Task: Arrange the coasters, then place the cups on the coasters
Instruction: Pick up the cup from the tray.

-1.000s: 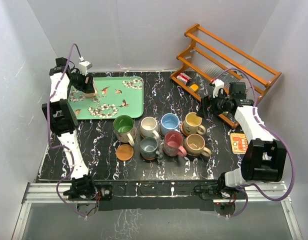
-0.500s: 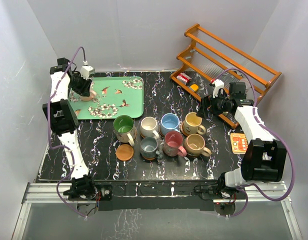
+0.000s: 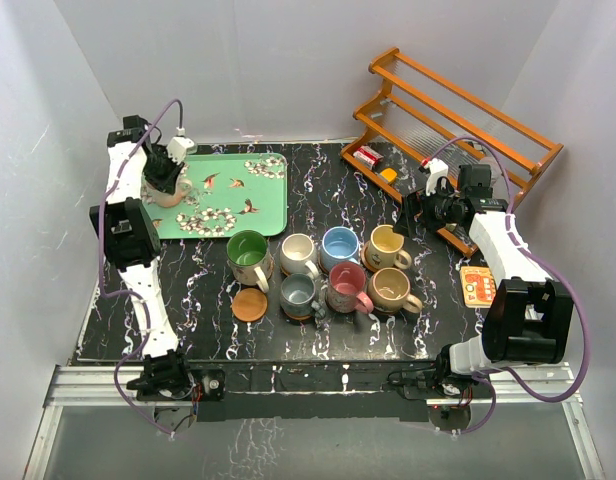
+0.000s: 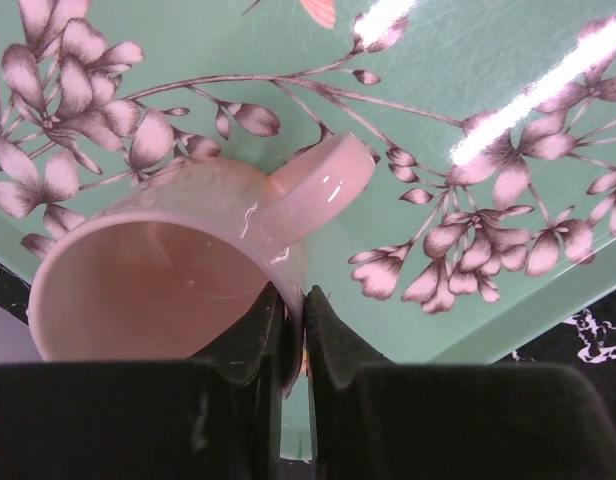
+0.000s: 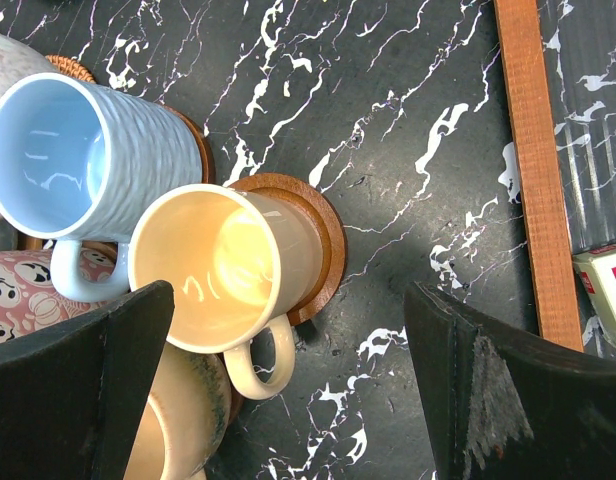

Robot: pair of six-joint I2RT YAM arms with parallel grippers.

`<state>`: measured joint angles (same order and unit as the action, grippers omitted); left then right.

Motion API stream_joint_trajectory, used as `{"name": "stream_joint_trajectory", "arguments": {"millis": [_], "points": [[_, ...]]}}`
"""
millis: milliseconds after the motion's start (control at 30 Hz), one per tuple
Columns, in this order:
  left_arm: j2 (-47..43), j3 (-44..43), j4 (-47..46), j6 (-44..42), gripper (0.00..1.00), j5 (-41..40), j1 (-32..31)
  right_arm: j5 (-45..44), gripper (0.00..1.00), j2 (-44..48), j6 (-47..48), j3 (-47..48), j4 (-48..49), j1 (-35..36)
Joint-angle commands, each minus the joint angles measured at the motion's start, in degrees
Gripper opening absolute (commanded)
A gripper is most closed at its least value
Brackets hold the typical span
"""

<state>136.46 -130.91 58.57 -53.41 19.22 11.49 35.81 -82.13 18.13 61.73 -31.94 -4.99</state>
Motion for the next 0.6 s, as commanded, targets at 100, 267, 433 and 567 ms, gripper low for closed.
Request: {"name": "stream_joint_trajectory", "arguments": {"millis": [100, 267, 433, 567], "points": [[-4.2, 0.1, 4.6, -2.2, 0.0, -2.2, -0.6, 0.9, 0.98, -0.3, 0.8, 2.6, 1.0, -0.4], [-14.0, 9.6, 5.7, -2.9, 0.0, 1.2, -0.9, 1.2, 0.98, 0.1, 0.8, 2.7, 0.9, -0.3], [-28.3, 23.3, 4.6, -4.2, 0.0, 2.1, -2.2, 1.7, 0.98, 0.5, 0.6, 2.7, 0.9, -0.3], [-38.4, 33.5, 3.9, -3.9, 0.0, 2.7, -3.6, 1.9, 0.98, 0.8, 0.4, 2.8, 0.8, -0.4]]}}
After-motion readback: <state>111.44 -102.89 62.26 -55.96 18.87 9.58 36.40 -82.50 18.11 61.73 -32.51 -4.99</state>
